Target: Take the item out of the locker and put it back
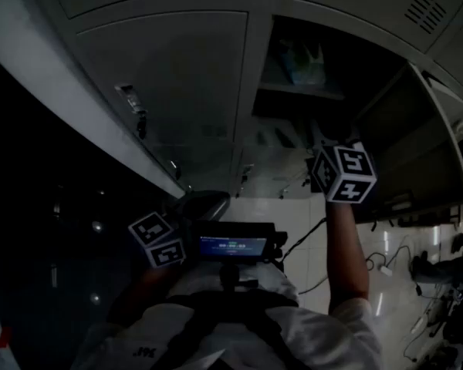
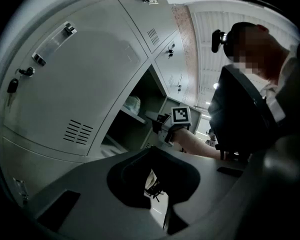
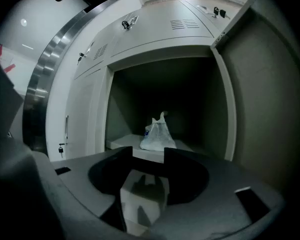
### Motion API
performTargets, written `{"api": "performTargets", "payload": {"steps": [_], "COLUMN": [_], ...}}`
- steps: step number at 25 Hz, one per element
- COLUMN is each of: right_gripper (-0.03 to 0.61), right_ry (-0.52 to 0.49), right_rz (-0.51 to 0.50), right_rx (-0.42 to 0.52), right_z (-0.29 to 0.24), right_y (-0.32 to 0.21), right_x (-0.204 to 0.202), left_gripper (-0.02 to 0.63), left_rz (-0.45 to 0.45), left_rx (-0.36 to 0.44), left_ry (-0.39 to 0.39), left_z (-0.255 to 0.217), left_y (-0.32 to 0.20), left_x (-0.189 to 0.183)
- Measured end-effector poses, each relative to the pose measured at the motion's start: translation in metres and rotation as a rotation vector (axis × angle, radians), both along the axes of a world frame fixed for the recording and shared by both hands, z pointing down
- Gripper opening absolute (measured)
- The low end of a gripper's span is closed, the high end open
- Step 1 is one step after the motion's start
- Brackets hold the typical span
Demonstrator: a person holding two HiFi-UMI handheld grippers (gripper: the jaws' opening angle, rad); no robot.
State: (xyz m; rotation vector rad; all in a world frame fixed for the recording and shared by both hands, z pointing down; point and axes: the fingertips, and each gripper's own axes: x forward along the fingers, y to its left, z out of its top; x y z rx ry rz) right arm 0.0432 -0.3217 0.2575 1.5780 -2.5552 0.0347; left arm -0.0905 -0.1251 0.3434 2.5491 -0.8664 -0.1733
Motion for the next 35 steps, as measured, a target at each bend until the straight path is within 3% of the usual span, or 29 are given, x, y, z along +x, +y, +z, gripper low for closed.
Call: {"api": "performTargets", "payload": {"steps": [16,23,29,30,32,35], "right_gripper": [0.273,0.278,0.278,0.265,0.143,0.085], "right_ry": [0.066,0.114,0.084,0.089,0.098,0.085], "right_rz": [0.037,0.028,0.015,0.021,0.020,0.008], "right_rx": [0.068,0.039,-0.078,-0.083,-0.075,-0.036], "right_z": [-0.039,-0.040,-0.030,-0.029,-0.029,-0.032], "right_y": [-0.055,-0.094,-0.128,-0.130,-0.131,-0.129], "right_x": [-0.008,-0.026,-0.045,-0.045,-0.045,-0.043], "left_gripper": [-0.007,-0.008,-0.006,-0.008,-0.006,-0.007], "left_rz": [-0.006,-0.035,-0.071,-0.075,-0.075,-0.077], "left_rx": [-0.002,0.007,-0.008,-0.010,-0.017,-0.015], "left_ry": [-0.012,-0.008,0.003,0.003,0.004,0.007], "left_z": [0.001,-0.001,0.002,0.002,0.004,0.005], "left_y": [0.005,0.008,0.010,0.011,0.012,0.011], "left_x": [0.005,0.001,-0.005,-0.006,-0.006,-0.008]}}
